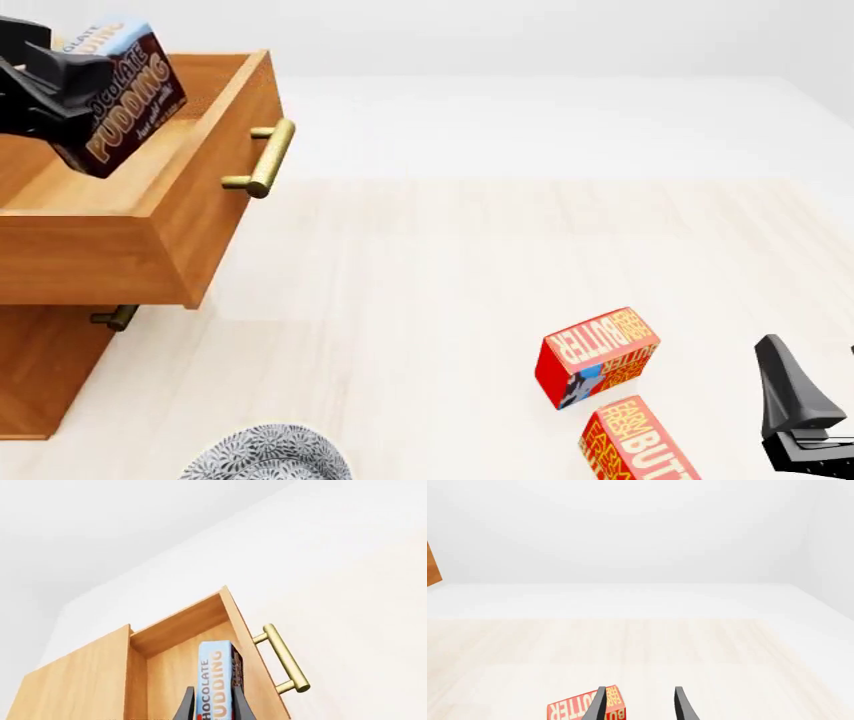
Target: Put the chocolate pudding in the top drawer of the cabinet and close it.
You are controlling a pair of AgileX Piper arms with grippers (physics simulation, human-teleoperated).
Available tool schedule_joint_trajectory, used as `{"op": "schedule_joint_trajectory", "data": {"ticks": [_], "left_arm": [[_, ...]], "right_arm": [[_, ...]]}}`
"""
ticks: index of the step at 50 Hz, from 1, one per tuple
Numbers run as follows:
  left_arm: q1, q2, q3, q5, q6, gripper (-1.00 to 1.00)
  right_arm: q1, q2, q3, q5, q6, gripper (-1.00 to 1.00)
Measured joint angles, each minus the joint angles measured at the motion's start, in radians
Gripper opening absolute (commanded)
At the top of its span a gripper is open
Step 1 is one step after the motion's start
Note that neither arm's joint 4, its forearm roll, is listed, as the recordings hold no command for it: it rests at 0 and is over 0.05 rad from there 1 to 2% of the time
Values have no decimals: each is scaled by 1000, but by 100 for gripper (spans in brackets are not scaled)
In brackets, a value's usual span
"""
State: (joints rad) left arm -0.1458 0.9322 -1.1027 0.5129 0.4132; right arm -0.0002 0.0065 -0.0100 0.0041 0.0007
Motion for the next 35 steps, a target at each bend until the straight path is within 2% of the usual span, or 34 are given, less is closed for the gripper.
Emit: {"op": "schedule_joint_trajectory", "data": {"ticks": [19,35], "left_arm": [[91,50,90,-114,52,-100],[113,98,139,-176,55,-100]], "right_arm": [[0,0,0,0,0,100],[0,0,0,0,0,100]]}}
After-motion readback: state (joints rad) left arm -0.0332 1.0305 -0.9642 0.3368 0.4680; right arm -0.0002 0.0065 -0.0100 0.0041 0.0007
